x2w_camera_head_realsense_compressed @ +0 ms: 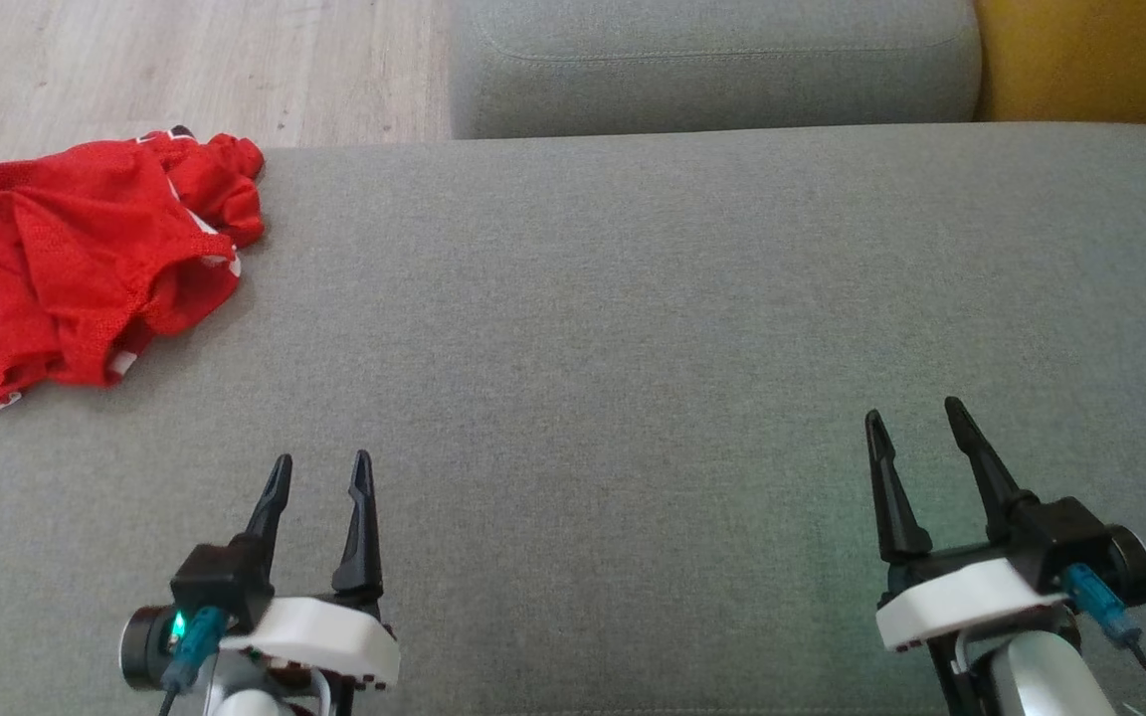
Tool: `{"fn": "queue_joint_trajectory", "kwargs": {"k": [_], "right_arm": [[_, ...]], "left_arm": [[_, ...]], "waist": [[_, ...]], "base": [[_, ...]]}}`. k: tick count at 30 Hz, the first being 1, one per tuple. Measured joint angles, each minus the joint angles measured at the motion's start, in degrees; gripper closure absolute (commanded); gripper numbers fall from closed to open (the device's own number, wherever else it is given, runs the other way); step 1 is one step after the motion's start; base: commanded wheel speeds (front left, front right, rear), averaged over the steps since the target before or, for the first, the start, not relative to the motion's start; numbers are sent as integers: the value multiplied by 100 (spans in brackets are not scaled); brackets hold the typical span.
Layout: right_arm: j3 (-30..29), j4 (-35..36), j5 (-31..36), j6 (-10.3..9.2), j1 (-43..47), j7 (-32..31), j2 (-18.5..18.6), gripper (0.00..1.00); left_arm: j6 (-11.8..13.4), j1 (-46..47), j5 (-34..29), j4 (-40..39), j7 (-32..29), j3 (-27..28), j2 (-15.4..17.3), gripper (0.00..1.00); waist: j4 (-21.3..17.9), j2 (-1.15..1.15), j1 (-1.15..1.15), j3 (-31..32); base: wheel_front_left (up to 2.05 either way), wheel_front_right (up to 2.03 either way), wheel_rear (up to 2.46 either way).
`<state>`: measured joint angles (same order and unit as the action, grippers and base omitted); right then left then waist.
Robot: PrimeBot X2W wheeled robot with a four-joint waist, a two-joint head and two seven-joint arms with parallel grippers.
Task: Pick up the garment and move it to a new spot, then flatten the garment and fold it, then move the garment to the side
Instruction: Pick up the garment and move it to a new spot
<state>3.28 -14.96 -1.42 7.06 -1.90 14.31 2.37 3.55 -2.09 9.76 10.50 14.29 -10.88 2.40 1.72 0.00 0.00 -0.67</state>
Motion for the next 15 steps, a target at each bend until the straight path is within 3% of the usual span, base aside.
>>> {"fn": "queue_joint_trajectory", "kwargs": {"k": [8, 15], "right_arm": [[-9, -23, -1, 0, 0, 0, 1, 0], [-7, -7, -2, 0, 6, 1, 3, 0]], "left_arm": [[1, 3, 55, 7, 1, -23, 0, 0], [35, 9, 56, 4, 1, -22, 1, 0]], "waist": [[110, 0, 0, -9], [565, 0, 0, 3]], "base": [[0, 0, 0], [0, 0, 0]]}}
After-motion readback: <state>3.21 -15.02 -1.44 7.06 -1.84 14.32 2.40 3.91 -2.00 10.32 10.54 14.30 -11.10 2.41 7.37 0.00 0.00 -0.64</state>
